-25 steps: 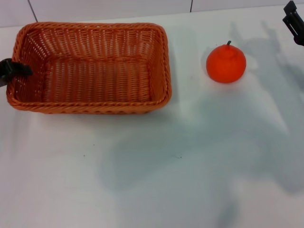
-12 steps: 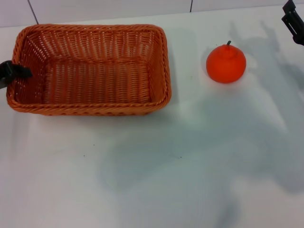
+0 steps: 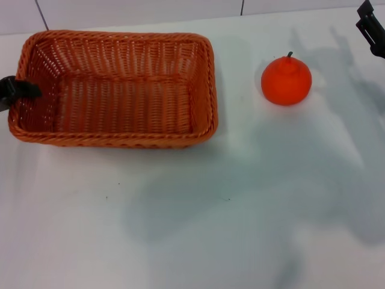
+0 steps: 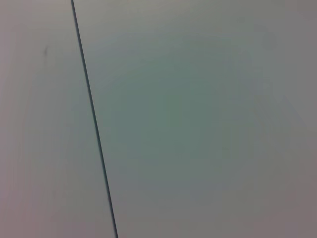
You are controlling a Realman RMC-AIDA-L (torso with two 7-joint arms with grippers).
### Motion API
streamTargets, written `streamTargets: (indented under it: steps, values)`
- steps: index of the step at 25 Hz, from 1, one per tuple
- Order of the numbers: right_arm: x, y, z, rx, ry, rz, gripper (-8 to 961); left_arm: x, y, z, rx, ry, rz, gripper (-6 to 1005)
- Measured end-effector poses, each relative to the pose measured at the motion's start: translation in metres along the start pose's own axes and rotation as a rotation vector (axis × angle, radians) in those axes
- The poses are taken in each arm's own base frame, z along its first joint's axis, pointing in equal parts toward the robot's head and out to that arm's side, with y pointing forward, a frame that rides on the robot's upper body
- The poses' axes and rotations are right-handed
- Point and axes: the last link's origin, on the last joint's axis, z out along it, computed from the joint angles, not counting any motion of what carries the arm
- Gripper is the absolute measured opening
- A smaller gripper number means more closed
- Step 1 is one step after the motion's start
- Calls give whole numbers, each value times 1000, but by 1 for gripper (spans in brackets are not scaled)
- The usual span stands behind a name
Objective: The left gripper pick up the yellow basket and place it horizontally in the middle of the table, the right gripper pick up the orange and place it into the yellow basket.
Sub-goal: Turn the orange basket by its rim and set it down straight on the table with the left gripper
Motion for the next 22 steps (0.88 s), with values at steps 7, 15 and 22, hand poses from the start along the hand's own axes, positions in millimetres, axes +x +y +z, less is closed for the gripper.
streamTargets:
  steps: [7,15,22]
  values:
    - [0,0,0,1,-1,0,940,0,1,1,-6,2,0,240]
    - [-1,0,-1,3,-3,-1,940,2,2,-1,-6,18,8,495]
    - [-1,-1,-1,4,-4,-1,940,5,-3,-5,22,55,45,730]
